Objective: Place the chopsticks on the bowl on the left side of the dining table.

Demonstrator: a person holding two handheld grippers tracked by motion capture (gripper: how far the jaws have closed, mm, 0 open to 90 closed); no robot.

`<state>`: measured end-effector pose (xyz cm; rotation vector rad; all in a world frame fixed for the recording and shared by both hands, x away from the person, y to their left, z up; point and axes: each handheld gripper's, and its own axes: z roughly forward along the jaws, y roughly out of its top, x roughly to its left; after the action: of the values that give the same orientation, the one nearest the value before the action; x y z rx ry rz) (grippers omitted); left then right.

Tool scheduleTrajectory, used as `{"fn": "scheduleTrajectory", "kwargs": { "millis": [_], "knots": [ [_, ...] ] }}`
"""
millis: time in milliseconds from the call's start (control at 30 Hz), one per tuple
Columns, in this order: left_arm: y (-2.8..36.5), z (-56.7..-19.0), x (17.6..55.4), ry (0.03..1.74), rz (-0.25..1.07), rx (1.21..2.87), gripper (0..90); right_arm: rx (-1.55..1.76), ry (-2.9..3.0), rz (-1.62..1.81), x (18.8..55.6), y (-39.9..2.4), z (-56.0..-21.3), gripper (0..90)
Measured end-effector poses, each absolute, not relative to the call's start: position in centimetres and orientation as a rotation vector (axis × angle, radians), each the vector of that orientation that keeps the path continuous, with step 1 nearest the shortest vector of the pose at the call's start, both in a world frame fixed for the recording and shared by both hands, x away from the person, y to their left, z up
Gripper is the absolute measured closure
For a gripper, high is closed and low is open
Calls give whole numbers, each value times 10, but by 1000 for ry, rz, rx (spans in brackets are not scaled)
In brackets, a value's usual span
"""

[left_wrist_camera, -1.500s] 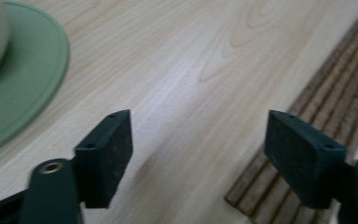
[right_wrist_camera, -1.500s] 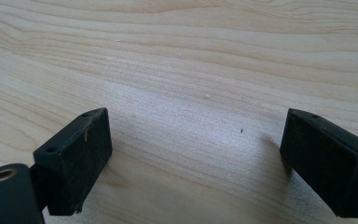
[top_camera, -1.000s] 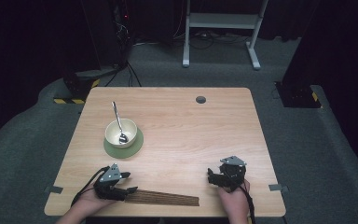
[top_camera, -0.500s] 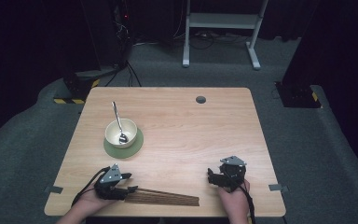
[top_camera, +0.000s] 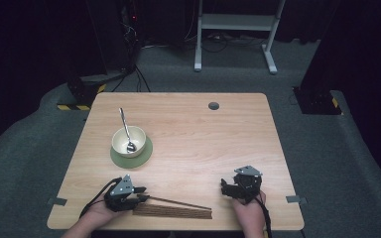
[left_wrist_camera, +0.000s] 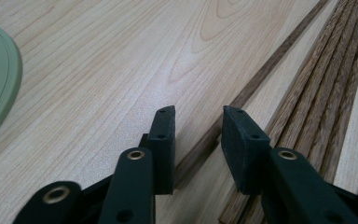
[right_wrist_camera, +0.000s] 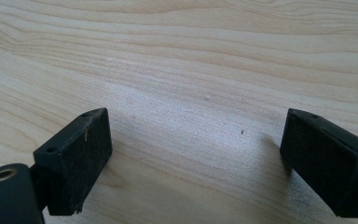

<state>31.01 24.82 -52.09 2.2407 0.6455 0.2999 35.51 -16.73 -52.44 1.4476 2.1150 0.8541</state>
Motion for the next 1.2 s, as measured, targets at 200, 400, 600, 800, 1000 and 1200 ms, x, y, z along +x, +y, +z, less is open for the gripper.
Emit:
{"fn": "scheduleTrajectory", "kwargs": {
  "millis": [200, 400, 600, 800, 1000, 1200],
  "knots": [
    [250, -521, 311, 637, 309, 2239, 747, 1450, 2115, 855, 355, -167, -524, 85],
    [252, -522, 313, 641, 314, 2234, 793, 1450, 2115, 854, 355, -167, -524, 84],
    [258, -521, 310, 673, 335, 2232, 826, 1450, 2115, 855, 355, -167, -524, 84],
    [267, -523, 314, 722, 349, 2198, 792, 1449, 2119, 855, 355, -167, -524, 84],
    [264, -524, 315, 734, 378, 2191, 689, 1440, 2125, 857, 356, -167, -524, 83],
    [257, -524, 316, 722, 378, 2192, 722, 1441, 2124, 856, 356, -167, -524, 84]
  ]
}}
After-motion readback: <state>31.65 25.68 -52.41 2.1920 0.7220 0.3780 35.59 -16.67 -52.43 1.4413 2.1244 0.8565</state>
